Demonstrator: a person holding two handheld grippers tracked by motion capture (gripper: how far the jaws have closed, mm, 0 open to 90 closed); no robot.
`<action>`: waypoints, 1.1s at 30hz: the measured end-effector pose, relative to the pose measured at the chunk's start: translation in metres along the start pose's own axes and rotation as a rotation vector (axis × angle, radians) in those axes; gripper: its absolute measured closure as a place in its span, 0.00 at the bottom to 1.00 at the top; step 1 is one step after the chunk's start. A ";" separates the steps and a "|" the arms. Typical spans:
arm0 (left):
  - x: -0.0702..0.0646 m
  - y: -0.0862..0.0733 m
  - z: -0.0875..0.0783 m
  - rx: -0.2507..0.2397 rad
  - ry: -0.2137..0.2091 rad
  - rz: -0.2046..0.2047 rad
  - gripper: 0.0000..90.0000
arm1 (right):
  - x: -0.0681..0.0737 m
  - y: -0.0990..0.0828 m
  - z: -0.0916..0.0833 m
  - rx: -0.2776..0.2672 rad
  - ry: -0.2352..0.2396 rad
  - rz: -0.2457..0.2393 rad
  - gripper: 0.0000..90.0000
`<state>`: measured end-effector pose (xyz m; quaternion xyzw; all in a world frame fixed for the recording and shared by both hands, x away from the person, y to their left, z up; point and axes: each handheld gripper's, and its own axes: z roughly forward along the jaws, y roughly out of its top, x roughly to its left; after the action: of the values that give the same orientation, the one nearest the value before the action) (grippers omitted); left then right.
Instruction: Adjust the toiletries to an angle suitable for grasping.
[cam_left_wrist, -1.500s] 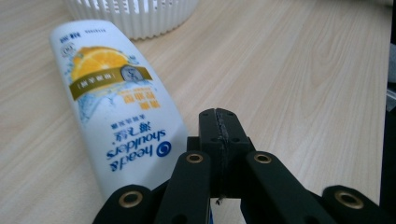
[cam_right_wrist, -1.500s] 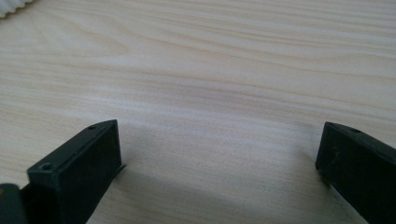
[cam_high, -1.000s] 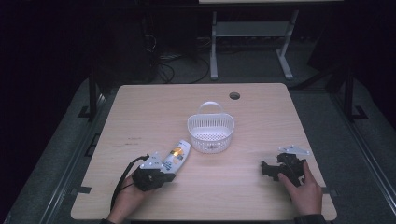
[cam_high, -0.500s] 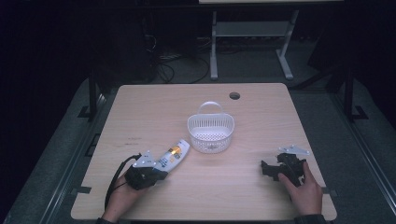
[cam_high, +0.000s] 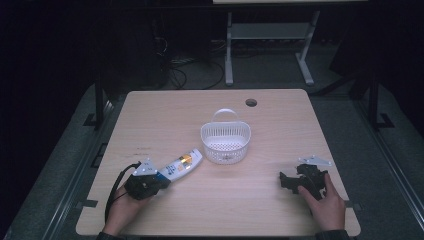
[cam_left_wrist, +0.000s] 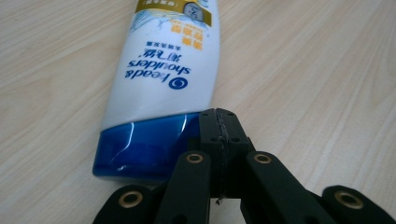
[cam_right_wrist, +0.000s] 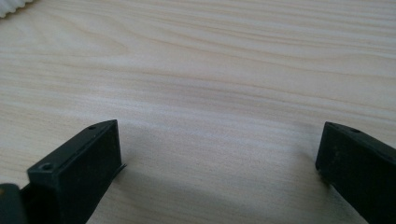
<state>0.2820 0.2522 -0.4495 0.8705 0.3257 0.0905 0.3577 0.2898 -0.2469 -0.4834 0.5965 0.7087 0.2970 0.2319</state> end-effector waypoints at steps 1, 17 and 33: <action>0.001 -0.001 -0.001 -0.001 0.004 -0.007 1.00 | 0.000 0.000 0.000 0.000 0.000 0.000 0.00; 0.020 -0.009 -0.010 -0.012 0.048 -0.051 1.00 | 0.000 0.000 0.000 0.000 0.000 0.000 0.00; 0.042 -0.009 -0.010 -0.019 0.103 -0.078 1.00 | 0.000 0.000 0.000 0.001 0.000 -0.001 0.00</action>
<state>0.3063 0.2893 -0.4518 0.8479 0.3767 0.1243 0.3518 0.2898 -0.2470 -0.4834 0.5962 0.7091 0.2966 0.2320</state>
